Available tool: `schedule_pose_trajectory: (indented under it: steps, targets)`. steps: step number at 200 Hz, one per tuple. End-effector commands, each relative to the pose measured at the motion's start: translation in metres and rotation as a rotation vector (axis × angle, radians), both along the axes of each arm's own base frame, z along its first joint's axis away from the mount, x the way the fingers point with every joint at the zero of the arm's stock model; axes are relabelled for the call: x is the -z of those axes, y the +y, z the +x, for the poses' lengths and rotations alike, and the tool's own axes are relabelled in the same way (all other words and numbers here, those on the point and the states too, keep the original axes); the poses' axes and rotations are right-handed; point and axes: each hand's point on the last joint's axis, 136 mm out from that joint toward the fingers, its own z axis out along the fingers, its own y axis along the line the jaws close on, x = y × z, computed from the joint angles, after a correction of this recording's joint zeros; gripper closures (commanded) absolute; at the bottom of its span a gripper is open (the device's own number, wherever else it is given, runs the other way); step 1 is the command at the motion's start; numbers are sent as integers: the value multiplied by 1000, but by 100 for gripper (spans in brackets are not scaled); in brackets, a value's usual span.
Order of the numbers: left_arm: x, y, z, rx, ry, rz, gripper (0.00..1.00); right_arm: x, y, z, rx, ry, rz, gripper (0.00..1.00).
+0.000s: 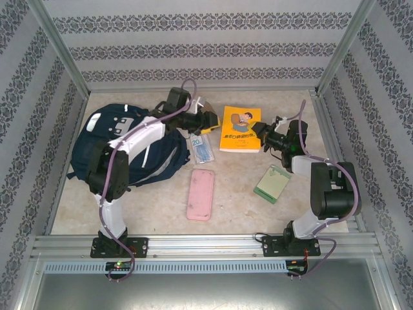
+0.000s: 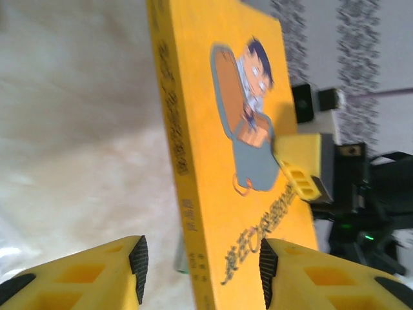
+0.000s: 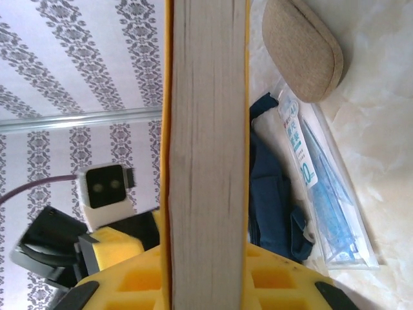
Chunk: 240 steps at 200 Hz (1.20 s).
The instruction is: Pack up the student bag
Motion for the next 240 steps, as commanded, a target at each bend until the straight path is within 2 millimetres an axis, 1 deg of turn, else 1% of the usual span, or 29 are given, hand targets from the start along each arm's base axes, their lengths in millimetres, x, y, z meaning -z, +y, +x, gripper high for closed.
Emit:
schedule_pose_trajectory:
  steps: [1,29,44,64,98,129,142,159,163,167,180,188,206,240]
  targets:
    - [30,76,-22,-18,-6,391,49,-19,16,4,-41,-115,-31,100]
    - [49,137,-29,-76,-10,694,49,-17,34,7,-71,-120,-44,100]
    - [59,159,-36,-70,-10,823,48,-15,42,9,-85,-120,-48,100]
    - [74,184,-42,-69,1,964,48,-13,54,10,-105,-120,-49,100]
    - [103,210,-48,-47,38,1129,48,-13,69,12,-137,-123,-52,100]
    - [118,216,-49,-32,55,1175,47,-12,82,10,-163,-128,-59,100]
    - [126,217,-50,-16,67,1188,48,-11,86,9,-167,-126,-61,100]
    - [133,218,-50,-5,81,1199,56,-9,94,8,-179,-123,-62,100]
    - [135,219,-50,-3,84,1202,60,-9,95,8,-180,-123,-63,100]
    - [135,218,-50,-2,84,1202,66,-9,97,8,-182,-124,-64,100]
    - [130,218,-49,-12,86,1202,89,-8,103,7,-189,-123,-64,100]
    - [123,218,-49,-26,79,1195,100,-9,108,7,-194,-125,-64,100]
    - [101,215,-45,-63,36,1160,100,-10,119,6,-208,-130,-64,100]
    - [45,208,-37,-130,-66,1059,100,-12,149,9,-235,-138,-54,100]
